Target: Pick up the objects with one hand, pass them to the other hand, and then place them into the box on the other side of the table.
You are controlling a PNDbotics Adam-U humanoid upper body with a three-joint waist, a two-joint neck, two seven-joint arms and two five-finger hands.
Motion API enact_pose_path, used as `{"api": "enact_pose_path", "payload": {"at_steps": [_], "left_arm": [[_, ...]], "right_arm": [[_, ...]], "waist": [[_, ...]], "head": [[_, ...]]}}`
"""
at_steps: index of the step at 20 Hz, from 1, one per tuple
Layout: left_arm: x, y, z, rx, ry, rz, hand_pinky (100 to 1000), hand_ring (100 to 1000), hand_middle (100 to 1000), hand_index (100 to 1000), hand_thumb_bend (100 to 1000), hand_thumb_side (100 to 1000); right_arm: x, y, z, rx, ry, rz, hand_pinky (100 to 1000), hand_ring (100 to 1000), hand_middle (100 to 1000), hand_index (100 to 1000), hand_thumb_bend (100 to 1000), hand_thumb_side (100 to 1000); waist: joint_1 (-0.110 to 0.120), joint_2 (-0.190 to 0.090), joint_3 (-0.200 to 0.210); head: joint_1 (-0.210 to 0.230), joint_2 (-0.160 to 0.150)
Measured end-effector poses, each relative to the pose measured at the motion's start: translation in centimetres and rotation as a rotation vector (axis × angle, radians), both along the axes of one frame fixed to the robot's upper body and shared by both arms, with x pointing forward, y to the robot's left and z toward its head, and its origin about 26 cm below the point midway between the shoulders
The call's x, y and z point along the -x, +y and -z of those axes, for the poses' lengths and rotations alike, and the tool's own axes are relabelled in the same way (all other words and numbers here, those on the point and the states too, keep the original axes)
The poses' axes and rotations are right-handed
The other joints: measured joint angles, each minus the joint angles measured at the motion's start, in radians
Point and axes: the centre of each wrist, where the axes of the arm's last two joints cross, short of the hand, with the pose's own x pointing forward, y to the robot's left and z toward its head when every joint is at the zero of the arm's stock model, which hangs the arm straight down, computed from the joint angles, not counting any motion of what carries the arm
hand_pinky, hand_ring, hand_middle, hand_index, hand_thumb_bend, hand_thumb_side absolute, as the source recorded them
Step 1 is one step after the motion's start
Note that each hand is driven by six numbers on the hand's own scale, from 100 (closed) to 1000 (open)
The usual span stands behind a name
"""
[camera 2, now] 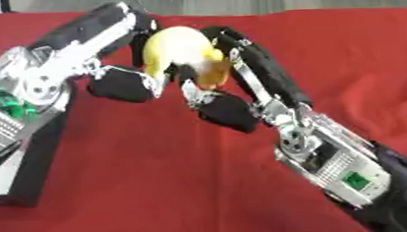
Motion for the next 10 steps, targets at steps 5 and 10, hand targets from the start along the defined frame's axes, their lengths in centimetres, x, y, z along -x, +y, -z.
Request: {"api": "enact_pose_path", "payload": {"at_steps": [5, 10], "left_arm": [[-0.2, 0.7, 0.3, -0.033, -0.004, -0.020, 807, 482, 279, 321, 100, 251], [-0.6, 1.8, 0.7, -0.055, -0.007, -0.059, 804, 483, 279, 321, 100, 252]], "right_arm": [[0.0, -0.2, 0.2, 0.018, -0.009, 0.039, 828, 881, 918, 930, 100, 636], [0.0, -0.4, 0.3, 0.024, -0.015, 0.050, 828, 881, 918, 929, 100, 638]], "waist": [[0.000, 0.000, 0.004], [0.000, -0.001, 0.004]], "head": [[0.001, 0.000], [0.002, 0.000]]}}
